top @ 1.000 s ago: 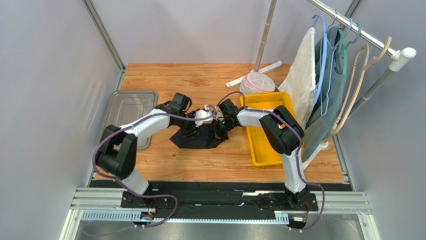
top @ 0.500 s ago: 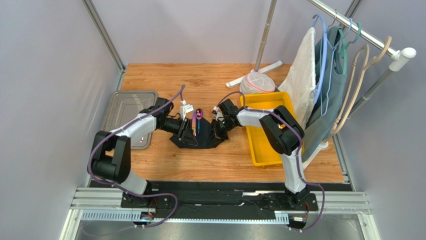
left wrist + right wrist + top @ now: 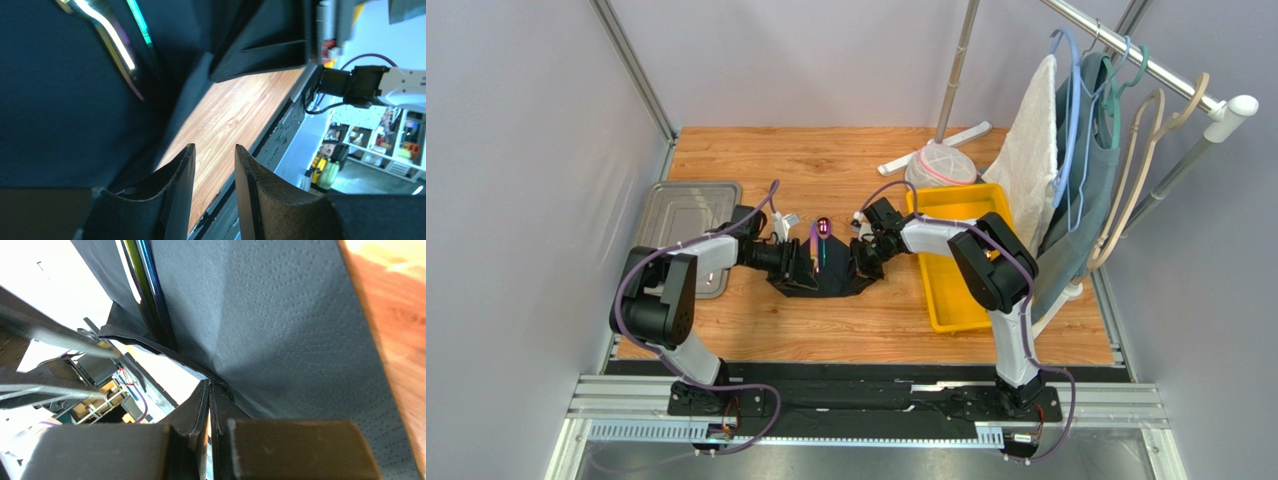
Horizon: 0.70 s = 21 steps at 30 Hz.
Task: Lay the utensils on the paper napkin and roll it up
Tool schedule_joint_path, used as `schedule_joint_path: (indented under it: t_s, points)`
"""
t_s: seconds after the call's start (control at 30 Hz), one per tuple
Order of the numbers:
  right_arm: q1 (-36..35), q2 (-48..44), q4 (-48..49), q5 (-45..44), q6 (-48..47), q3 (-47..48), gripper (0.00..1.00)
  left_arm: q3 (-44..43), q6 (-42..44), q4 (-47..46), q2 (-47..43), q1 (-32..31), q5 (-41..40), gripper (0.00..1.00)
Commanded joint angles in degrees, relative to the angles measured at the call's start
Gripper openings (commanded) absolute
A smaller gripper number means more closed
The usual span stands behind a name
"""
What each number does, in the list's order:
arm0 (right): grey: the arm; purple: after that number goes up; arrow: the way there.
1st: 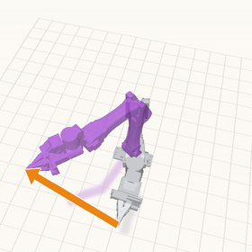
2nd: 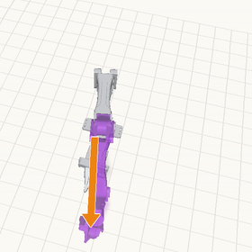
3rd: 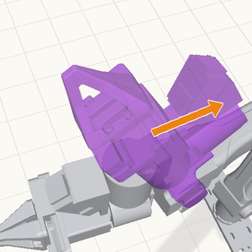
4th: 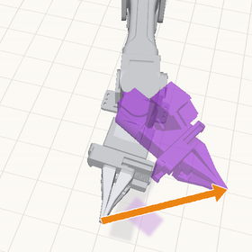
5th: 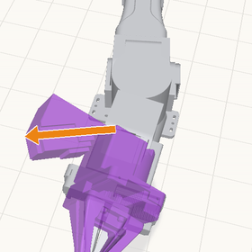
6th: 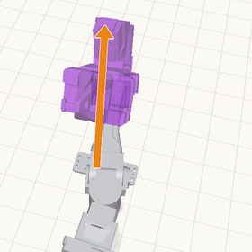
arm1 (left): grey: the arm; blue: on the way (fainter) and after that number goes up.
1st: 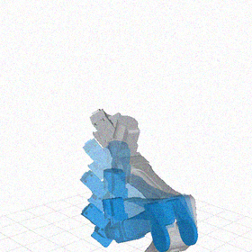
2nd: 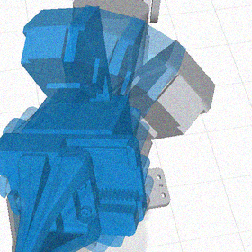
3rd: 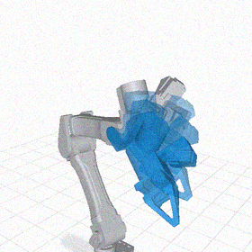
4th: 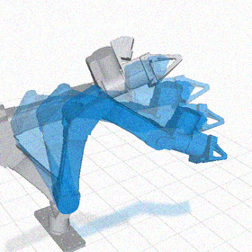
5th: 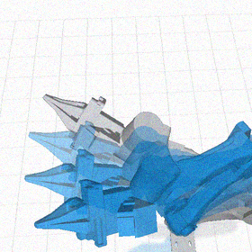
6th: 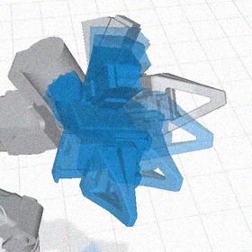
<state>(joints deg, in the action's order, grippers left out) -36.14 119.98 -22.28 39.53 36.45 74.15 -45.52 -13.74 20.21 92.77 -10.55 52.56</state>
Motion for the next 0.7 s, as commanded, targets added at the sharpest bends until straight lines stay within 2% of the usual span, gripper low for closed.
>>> schedule_joint_path:
  t_s: [0.0, 0.3, 0.5, 0.67]
  points:
    - [-0.07, -1.33, -1.71, -4.81, -1.82, -0.94, 0.06, -0.80, -2.08, -1.84, 2.94, 0.61, -0.61, 0.42]
    - [-0.07, -2.56, -1.71, -4.81, -2.61, -1.55, 0.06, -1.42, -1.29, -0.08, 7.16, 2.02, -5.79, 0.39]
    - [-0.07, -2.91, -1.97, -5.16, -3.31, -1.73, 0.06, -2.21, -0.77, 1.15, 9.18, 2.37, -5.62, 0.36]
    - [-0.51, -6.77, -0.93, -4.29, -4.89, -1.20, 0.06, -2.21, -1.03, 1.50, 9.27, 2.37, -5.53, 0.31]
